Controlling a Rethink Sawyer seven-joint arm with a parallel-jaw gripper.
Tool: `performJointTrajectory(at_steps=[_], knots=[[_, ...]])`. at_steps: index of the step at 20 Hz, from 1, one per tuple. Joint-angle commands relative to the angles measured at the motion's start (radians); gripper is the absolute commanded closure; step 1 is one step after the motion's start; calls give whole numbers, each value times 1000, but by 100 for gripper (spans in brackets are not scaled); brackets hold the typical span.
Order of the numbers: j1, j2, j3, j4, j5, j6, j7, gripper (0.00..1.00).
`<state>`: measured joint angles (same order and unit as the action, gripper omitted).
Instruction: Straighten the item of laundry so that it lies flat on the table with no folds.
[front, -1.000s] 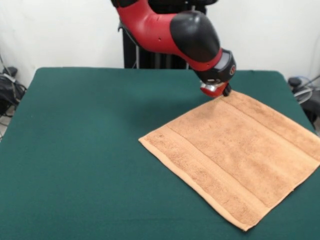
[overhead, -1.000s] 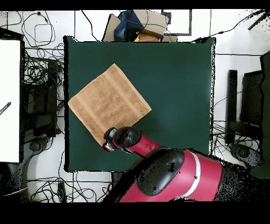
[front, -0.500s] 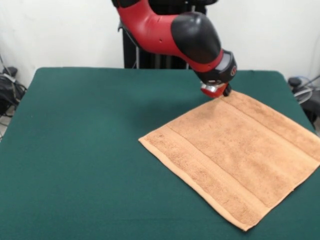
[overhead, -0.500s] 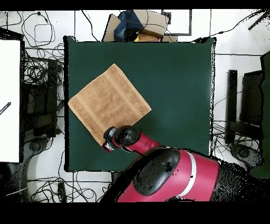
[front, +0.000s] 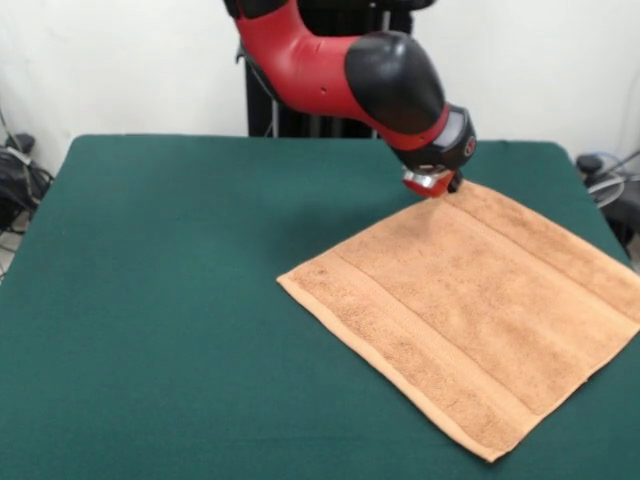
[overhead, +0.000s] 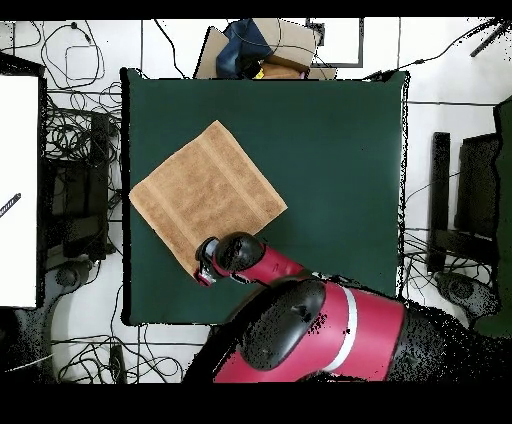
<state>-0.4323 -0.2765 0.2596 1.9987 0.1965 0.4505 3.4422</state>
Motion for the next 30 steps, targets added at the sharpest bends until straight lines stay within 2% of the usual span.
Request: performJointTrajectory(at_steps=[1,4,11,18,26,30], knots=[[44,-20,19,-59,38,-33,18,100],[47,-78,30,-18,43,-8,29,100],[76,-91,-7,21,-3,-83,19,100],[9,-108,16,102,-21,-133,-15,100],[-34,-204,30,148,-1,-62,-27,100],[-40,-230,9,125,-1,-5,-37,100]])
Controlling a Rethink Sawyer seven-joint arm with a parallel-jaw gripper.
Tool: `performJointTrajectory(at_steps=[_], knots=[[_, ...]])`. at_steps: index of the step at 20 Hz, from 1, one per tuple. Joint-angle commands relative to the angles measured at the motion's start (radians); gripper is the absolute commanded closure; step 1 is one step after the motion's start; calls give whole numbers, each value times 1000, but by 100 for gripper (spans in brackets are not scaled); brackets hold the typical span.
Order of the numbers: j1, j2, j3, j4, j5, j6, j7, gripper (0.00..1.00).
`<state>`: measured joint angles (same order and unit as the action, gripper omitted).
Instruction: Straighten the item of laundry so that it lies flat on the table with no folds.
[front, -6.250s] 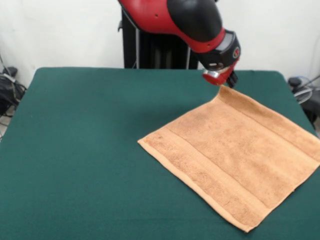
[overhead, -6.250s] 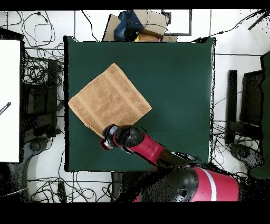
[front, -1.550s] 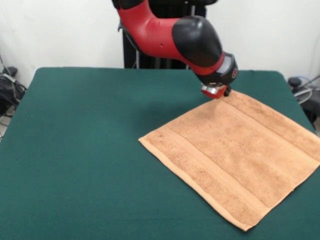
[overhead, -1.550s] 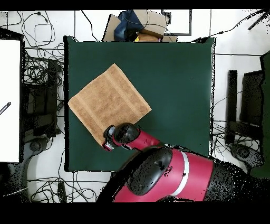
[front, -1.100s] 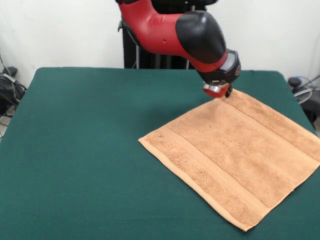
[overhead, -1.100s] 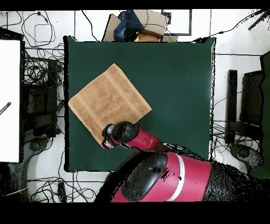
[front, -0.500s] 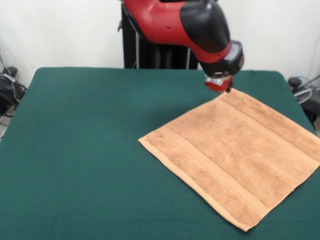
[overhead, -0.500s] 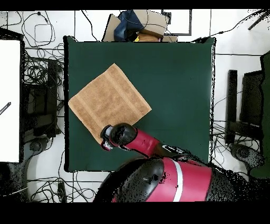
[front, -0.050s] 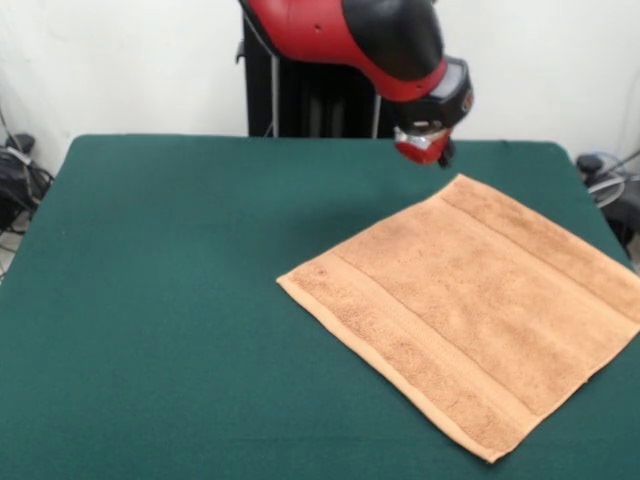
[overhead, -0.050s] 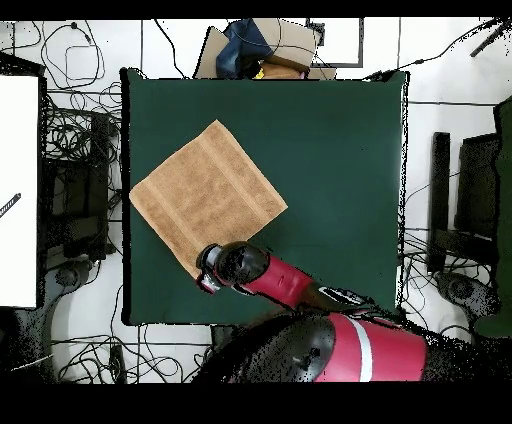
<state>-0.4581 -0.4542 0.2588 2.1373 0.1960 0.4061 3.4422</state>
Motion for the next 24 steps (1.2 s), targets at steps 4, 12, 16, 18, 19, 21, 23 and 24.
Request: performJointTrajectory(at_steps=[4,12,16,18,19,21,23,24], knots=[[11,-56,-50,-80,-30,116,-58,100],[156,-86,-271,-336,-300,411,-129,100],[183,-51,-306,-406,-445,414,-125,100],[206,-28,-331,-449,-532,413,-124,100],[219,-18,-343,-470,-585,413,-118,100],[262,-1,-383,-506,-699,403,-104,100],[282,15,-411,-514,-772,358,-85,100],[284,22,-418,-512,-803,333,-75,100]])
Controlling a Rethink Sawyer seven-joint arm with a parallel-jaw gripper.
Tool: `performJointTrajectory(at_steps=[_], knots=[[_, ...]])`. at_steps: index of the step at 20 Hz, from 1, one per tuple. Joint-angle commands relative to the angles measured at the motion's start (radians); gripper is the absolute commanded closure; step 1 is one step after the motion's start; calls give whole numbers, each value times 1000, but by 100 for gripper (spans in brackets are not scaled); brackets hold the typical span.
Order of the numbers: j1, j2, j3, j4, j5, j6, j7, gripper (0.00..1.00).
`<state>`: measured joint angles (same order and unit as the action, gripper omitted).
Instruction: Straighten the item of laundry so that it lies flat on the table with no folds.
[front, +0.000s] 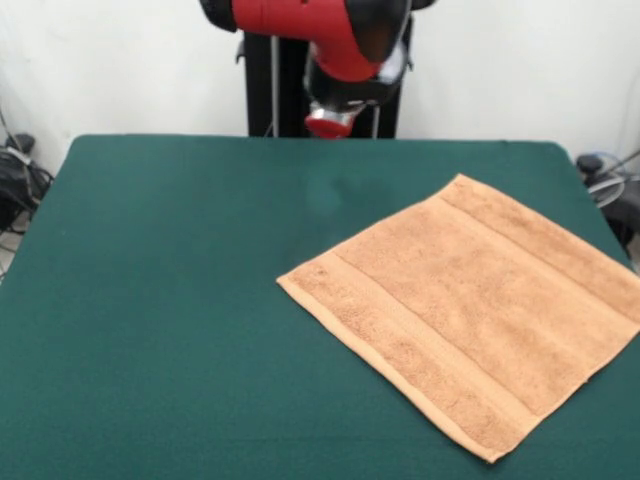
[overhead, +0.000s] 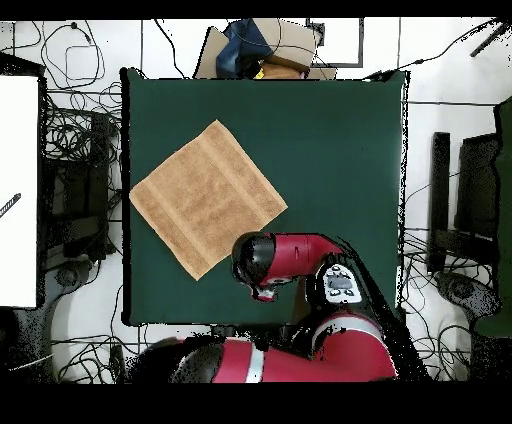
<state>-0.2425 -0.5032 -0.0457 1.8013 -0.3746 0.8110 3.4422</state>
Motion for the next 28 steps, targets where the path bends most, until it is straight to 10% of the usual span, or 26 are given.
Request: performJointTrajectory(at_steps=[1,7,16,28], knots=[[76,81,-126,-182,-270,-92,-62,100],[97,148,-189,-179,-360,-268,122,100],[-351,133,140,5,-138,-533,-118,100],[-187,197,-34,-99,-285,-629,-70,100]])
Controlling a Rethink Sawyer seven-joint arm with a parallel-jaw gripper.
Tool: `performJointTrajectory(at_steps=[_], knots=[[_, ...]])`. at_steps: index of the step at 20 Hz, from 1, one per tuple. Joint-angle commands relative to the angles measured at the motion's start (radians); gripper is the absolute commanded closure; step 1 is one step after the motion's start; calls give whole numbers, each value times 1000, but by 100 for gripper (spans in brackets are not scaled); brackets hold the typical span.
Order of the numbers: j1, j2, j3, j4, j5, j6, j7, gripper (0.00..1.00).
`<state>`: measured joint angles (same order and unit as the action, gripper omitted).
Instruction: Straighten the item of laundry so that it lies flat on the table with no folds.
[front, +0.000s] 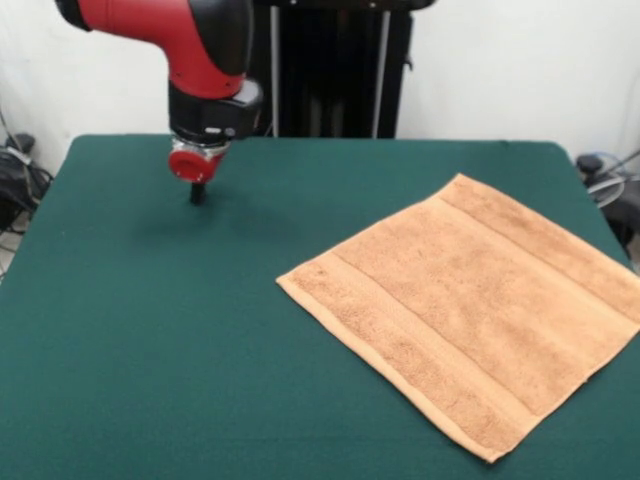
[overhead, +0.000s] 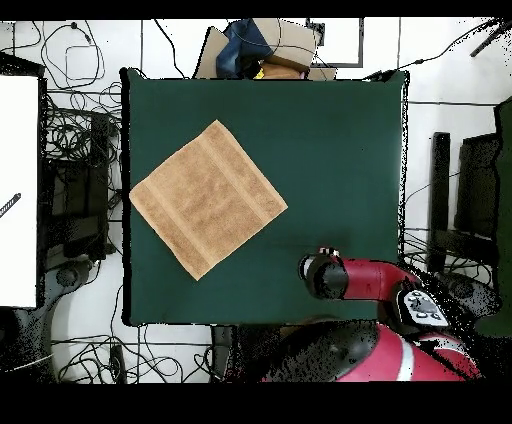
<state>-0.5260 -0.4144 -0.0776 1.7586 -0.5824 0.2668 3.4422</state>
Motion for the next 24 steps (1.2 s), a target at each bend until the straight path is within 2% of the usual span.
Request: performJointTrajectory(at_steps=[1,7,24], knots=[[110,113,-17,-64,-84,-96,-62,100],[119,122,-37,-74,-96,-125,-57,100],[132,102,-39,-79,-95,-81,-72,100]])
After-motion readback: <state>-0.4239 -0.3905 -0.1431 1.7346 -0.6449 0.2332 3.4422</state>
